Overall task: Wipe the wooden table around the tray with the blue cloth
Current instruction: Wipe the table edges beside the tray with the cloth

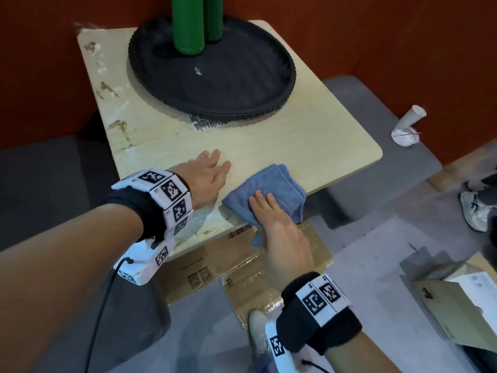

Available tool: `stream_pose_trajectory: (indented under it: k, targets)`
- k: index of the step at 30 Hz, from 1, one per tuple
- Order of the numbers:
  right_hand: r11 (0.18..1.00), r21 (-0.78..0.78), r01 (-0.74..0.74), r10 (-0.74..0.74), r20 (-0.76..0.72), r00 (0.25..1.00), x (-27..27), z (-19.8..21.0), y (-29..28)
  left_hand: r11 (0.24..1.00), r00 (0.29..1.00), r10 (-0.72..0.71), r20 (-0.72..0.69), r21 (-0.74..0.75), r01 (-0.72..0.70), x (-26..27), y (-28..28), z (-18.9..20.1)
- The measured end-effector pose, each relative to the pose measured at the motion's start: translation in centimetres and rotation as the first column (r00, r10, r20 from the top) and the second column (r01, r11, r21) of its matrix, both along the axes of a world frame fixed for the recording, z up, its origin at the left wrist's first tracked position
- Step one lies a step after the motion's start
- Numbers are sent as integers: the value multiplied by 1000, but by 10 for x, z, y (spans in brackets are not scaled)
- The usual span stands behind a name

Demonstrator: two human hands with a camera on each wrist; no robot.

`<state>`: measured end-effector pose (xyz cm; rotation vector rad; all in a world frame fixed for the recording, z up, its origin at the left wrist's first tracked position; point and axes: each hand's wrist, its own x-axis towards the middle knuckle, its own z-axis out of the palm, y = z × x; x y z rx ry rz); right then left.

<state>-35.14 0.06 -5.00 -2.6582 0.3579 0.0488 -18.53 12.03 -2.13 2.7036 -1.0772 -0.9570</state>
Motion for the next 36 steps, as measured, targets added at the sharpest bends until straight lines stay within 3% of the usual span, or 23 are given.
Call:
stream_pose_trajectory:
  k: [3,5,9,14,16,20,22,26,30,34,36]
  targets:
    - [997,-41,60,-61,-14,998,5,-3,-28,997,999,49,-8,55,-48,3,-8,9]
    - [993,-93,74,-77,-25,997,6,-6,-37,994,994,87,66,67,-91,9,-20,17]
    - [981,-190,-23,18,-25,1000,2,-9,-48,998,971,-53,234,-12,57,3,-55,22]
    - [962,-214,169,-187,-64,980,12,9,-140,996,983,-85,165,-26,90,-12,-87,23]
    - [957,-208,200,-214,-45,976,13,9,-146,998,987,-63,147,-14,66,-9,-92,24]
    - [968,-248,-29,23,-29,999,0,-11,-118,1000,994,5,109,19,-7,-4,-97,20]
    - [959,-276,-70,65,-27,998,1,-13,-139,1000,996,19,89,21,-21,-5,-98,17]
    - [951,-279,136,-161,-71,984,14,2,-191,999,995,45,86,3,-45,-6,-96,16]
    - [960,-236,152,-159,-13,987,9,-3,-138,997,993,82,87,-16,-81,-3,-90,13]
    - [982,-182,-59,75,79,994,-2,-18,-42,991,988,129,85,-44,-126,-1,-89,10]
    - [977,-150,-149,161,75,984,-2,-19,-27,987,985,154,82,-49,-150,2,-90,13]
